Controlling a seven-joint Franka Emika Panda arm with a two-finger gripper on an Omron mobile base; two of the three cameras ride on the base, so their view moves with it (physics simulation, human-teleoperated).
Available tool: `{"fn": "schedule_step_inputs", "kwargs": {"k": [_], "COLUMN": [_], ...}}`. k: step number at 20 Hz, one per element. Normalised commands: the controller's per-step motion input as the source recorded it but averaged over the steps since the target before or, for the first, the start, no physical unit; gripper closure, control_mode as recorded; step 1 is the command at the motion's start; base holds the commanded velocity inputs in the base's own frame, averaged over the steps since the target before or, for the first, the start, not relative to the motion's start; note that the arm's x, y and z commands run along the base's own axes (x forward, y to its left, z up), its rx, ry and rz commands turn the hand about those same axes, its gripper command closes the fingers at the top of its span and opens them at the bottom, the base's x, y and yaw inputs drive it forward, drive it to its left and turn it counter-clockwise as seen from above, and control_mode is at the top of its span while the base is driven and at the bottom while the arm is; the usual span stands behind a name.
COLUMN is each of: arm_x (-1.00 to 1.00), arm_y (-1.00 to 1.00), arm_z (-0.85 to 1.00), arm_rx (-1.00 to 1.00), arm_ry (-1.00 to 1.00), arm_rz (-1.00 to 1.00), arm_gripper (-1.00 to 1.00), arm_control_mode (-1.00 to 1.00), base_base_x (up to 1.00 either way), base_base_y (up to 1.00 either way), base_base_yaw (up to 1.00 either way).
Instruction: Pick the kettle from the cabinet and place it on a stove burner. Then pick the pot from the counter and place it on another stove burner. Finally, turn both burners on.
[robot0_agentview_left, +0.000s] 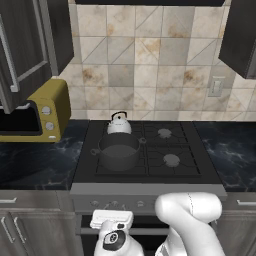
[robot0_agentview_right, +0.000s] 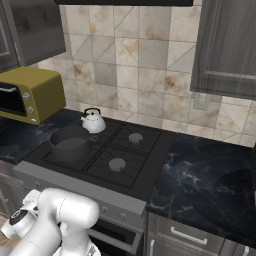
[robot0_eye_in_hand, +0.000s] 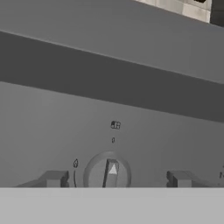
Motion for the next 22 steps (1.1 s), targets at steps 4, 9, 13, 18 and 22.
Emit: {"fn": "schedule_step_inputs", "kwargs": {"k": [4, 9, 13, 18, 22], "arm_x": [0.01, 0.03, 0.0, 0.0, 0.0], "arm_y": [0.0, 0.0, 0.0, 0.0, 0.0], "arm_z": [0.0, 0.08, 0.11, 0.01, 0.0], "arm_rx": [0.0, -0.01, -0.04, -0.09, -0.06], "arm_ry": [-0.01, -0.05, -0.04, 0.0, 0.0], "arm_rz": [0.0, 0.0, 0.0, 0.0, 0.0], "arm_gripper": [1.0, 1.0, 1.0, 1.0, 1.0], "arm_control_mode": [-1.0, -1.0, -1.0, -1.0, -1.0], "base_base_x": [0.0, 0.0, 0.0, 0.0, 0.0], "base_base_y": [0.0, 0.0, 0.0, 0.0, 0.0], "base_base_yaw": [0.0, 0.0, 0.0, 0.0, 0.0]}}
